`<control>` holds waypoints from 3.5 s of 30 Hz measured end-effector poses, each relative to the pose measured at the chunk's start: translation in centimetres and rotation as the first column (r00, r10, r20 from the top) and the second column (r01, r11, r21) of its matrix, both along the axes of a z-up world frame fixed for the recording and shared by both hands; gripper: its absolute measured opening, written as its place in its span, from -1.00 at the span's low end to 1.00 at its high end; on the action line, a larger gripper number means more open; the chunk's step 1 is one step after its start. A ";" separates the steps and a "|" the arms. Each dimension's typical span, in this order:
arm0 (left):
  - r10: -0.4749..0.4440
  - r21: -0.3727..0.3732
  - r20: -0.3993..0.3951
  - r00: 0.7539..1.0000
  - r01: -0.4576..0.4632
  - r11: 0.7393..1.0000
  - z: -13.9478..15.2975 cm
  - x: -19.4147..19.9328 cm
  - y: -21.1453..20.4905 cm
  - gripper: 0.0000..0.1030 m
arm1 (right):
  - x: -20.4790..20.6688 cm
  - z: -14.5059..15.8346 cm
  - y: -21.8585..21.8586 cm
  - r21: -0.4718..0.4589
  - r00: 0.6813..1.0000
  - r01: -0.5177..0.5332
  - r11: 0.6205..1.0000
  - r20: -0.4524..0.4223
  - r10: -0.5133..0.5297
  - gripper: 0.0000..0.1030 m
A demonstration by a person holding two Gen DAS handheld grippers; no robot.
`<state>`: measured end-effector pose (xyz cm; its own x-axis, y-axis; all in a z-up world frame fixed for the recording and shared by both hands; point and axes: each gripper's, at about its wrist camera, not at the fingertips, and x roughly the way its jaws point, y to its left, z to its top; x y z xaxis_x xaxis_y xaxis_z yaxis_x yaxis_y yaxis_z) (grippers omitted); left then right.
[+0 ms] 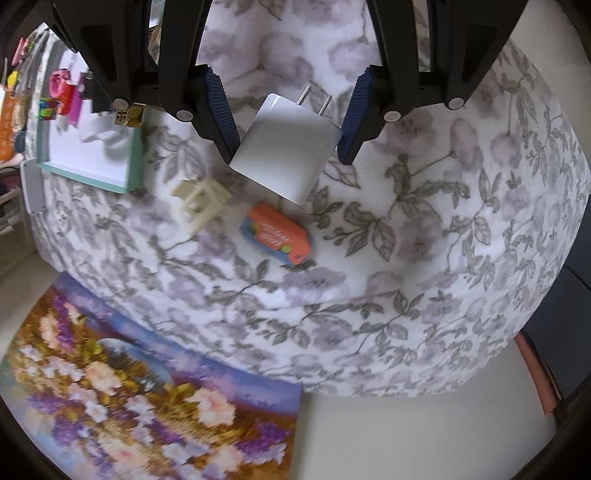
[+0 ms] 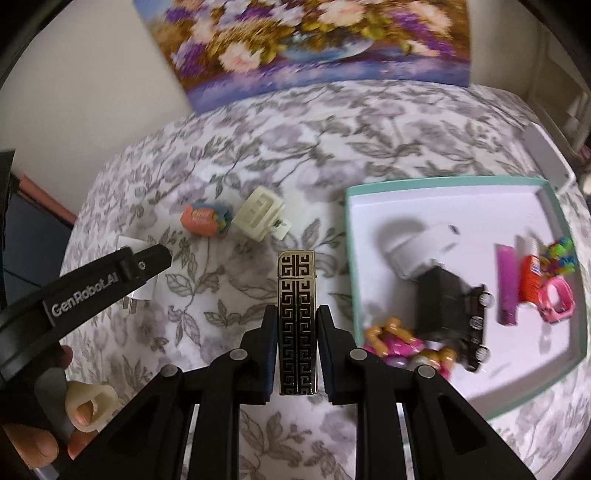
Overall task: Organize rigid objects
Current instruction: 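Close the left tool on the white charger cube while the right tool grasps the gold-patterned clip, then carry both items over the tray and open both tools to release them, then move both tools back toward the orange eraser box and cream clip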
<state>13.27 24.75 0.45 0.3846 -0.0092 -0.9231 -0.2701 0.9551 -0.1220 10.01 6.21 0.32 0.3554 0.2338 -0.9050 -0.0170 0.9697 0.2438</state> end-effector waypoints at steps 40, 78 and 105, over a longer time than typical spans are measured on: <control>-0.440 0.073 0.033 0.897 0.437 0.896 2.7 -2.2 -23.9 0.13 | -0.6 0.1 -21.1 -0.084 0.922 0.384 0.920 -0.027 -0.387 -0.58; -0.482 0.138 -0.056 0.875 0.485 0.864 -0.4 -1.9 -27.7 0.15 | -0.2 -2.5 -23.1 -0.120 0.908 0.389 0.914 -0.116 -0.402 -0.56; -0.324 0.100 -0.020 0.946 0.325 0.940 1.3 -0.7 -21.7 0.34 | 0.0 -0.2 -20.4 -0.181 0.926 0.360 0.915 -0.052 -0.374 -0.54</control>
